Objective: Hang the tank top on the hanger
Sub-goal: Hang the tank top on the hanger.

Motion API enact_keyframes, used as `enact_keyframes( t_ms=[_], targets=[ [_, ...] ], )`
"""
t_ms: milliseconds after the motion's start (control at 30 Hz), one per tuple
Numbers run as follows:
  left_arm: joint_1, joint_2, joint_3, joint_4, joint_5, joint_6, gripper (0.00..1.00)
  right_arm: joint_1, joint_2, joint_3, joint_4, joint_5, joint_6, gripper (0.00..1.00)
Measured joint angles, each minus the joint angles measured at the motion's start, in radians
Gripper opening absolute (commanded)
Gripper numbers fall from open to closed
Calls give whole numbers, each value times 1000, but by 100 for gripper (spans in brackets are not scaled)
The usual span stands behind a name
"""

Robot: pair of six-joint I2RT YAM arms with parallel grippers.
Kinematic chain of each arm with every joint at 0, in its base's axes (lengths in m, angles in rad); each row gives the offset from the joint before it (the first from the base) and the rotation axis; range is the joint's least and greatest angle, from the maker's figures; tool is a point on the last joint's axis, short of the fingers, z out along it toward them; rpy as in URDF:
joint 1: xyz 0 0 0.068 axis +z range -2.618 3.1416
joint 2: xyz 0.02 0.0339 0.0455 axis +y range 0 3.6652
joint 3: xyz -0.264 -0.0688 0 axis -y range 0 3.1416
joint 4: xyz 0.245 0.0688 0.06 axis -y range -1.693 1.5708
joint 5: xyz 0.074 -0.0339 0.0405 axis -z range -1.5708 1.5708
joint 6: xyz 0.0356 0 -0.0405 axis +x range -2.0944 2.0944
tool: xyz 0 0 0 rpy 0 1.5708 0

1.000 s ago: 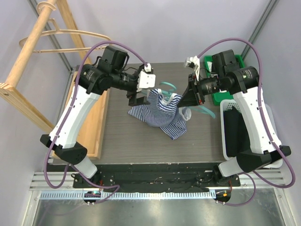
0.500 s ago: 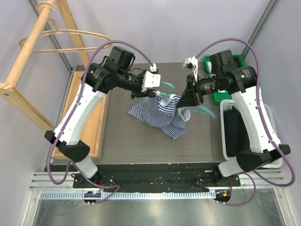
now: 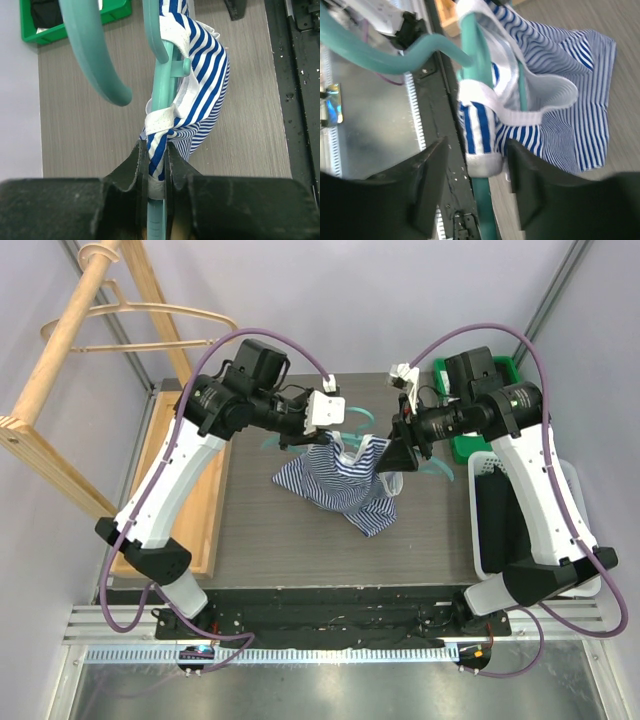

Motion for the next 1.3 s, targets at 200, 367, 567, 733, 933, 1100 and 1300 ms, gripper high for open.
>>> enact_keyframes(
  t_ms=[200,367,567,733,933,1100,1300],
  targets=[
    [0,-7,-2,2,-18,-5,0,2,-48,-23,32,159,-22,80],
    [1,-23,-5,1,-27,-5,0,2,-114,-23,49,293,-59,82],
    [7,-51,-5,1,-39,-5,0,2,-193,-65,61,417,-117,78],
    [21,-60,-4,0,-44,-5,0,2,-243,-151,63,481,-159,72],
    [47,-61,-4,0,-42,-5,0,2,-345,-295,117,537,-183,57],
    [48,-61,-4,0,-36,-5,0,2,-425,-396,188,545,-192,52],
    [50,-61,-4,0,-35,-7,0,2,-477,-487,256,508,-210,53]
  ],
)
